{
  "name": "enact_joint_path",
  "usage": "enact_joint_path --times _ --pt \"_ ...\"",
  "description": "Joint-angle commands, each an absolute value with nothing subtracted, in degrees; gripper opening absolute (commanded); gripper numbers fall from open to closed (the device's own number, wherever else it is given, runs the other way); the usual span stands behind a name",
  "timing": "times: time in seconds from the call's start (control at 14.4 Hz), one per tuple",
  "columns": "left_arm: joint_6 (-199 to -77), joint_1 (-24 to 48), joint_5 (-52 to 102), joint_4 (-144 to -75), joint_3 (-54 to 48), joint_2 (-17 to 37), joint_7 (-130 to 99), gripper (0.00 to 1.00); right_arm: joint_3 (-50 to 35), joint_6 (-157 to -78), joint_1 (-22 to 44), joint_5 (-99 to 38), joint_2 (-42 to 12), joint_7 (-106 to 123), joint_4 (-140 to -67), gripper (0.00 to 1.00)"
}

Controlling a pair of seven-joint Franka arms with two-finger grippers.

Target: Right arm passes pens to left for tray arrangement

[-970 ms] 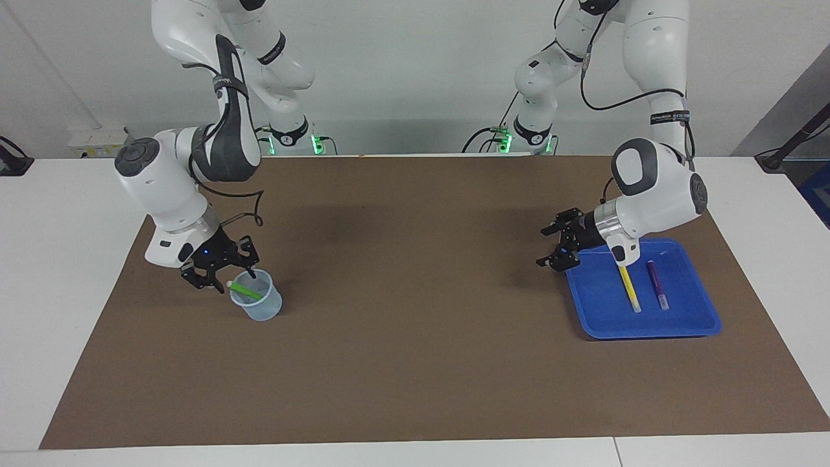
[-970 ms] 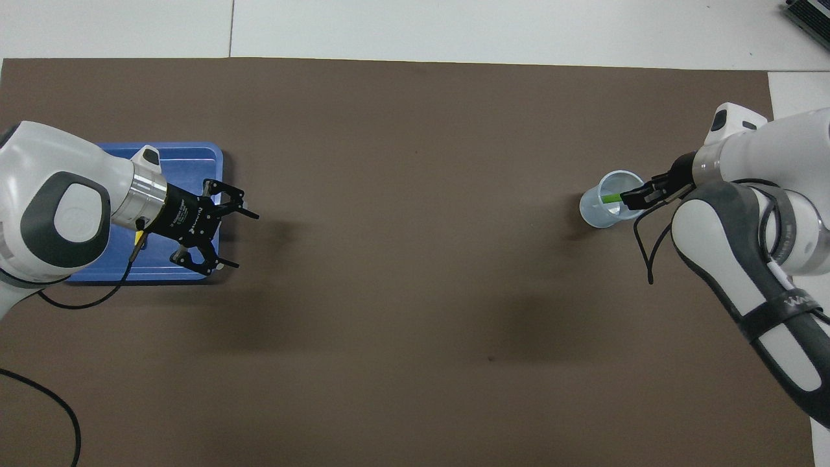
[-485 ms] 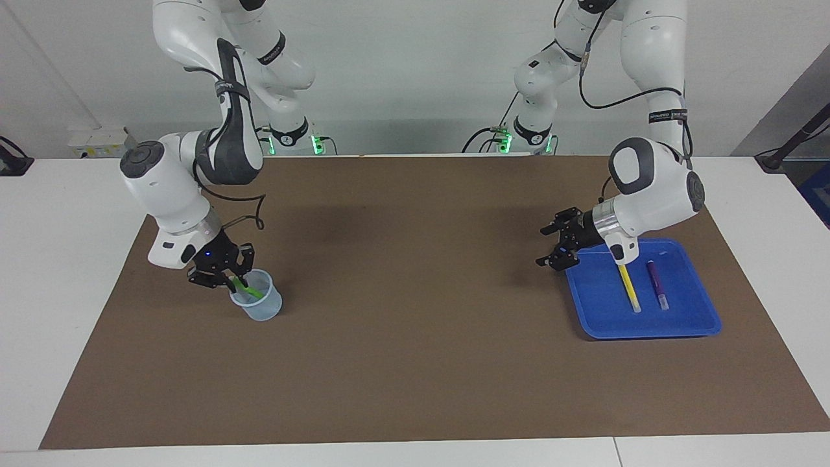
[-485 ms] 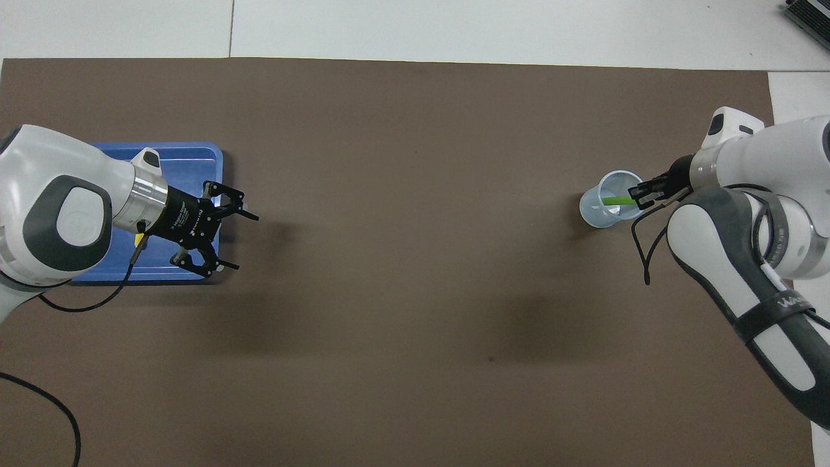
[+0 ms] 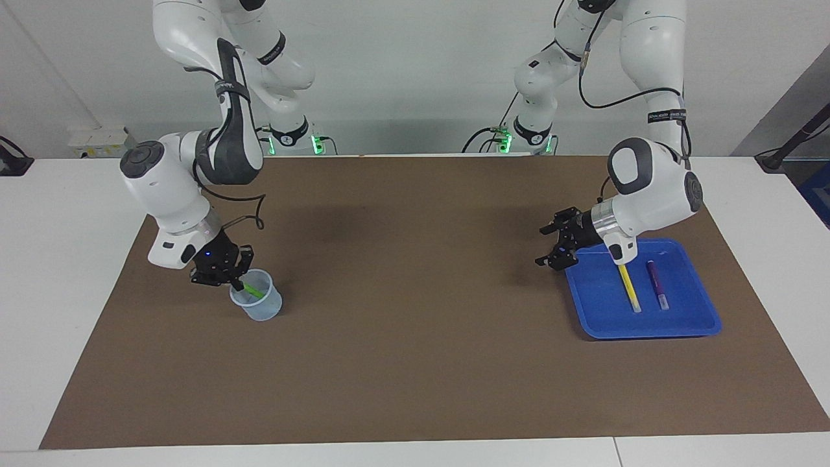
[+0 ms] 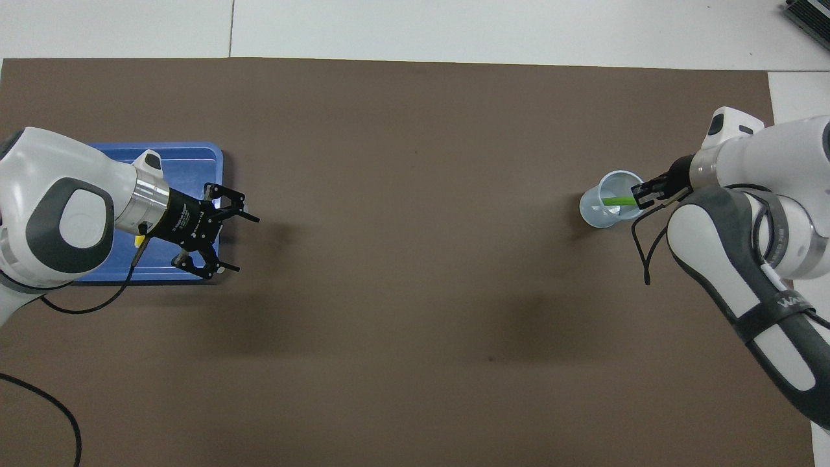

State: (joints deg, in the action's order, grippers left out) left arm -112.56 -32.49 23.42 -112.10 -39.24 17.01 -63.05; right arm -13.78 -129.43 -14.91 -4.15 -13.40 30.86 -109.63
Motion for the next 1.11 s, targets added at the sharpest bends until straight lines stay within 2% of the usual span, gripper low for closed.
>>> enact_joint_path --times 0.0,0.21,0.76,0.83,1.04 --pt "-113.7 -32.2 24.3 -114.2 -38.7 14.7 -62.8 0.96 -14.5 -129.3 -15.9 -3.2 -13.3 31.7 -109.9 0.60" --pt "-113.7 -32.2 24.3 -114.2 -38.7 14.7 -62.8 0.96 -14.4 -129.4 -15.9 -3.3 -13.2 31.7 -110.4 0.62" --pt "-113.8 -32.3 24.2 -114.2 -38.7 14.7 -62.7 0.96 -14.5 -130.0 -16.9 -3.3 -12.6 32.0 -112.4 0.50" --pt "-113.8 -32.3 24.2 -114.3 -38.7 14.7 -62.7 0.96 -14.5 -129.6 -16.9 -3.3 -12.6 32.0 -112.3 0.47" --pt "-113.9 -32.3 24.0 -114.3 -38.7 14.7 -62.6 0.96 -14.4 -129.2 -16.9 -3.3 -12.6 32.0 -112.1 0.14"
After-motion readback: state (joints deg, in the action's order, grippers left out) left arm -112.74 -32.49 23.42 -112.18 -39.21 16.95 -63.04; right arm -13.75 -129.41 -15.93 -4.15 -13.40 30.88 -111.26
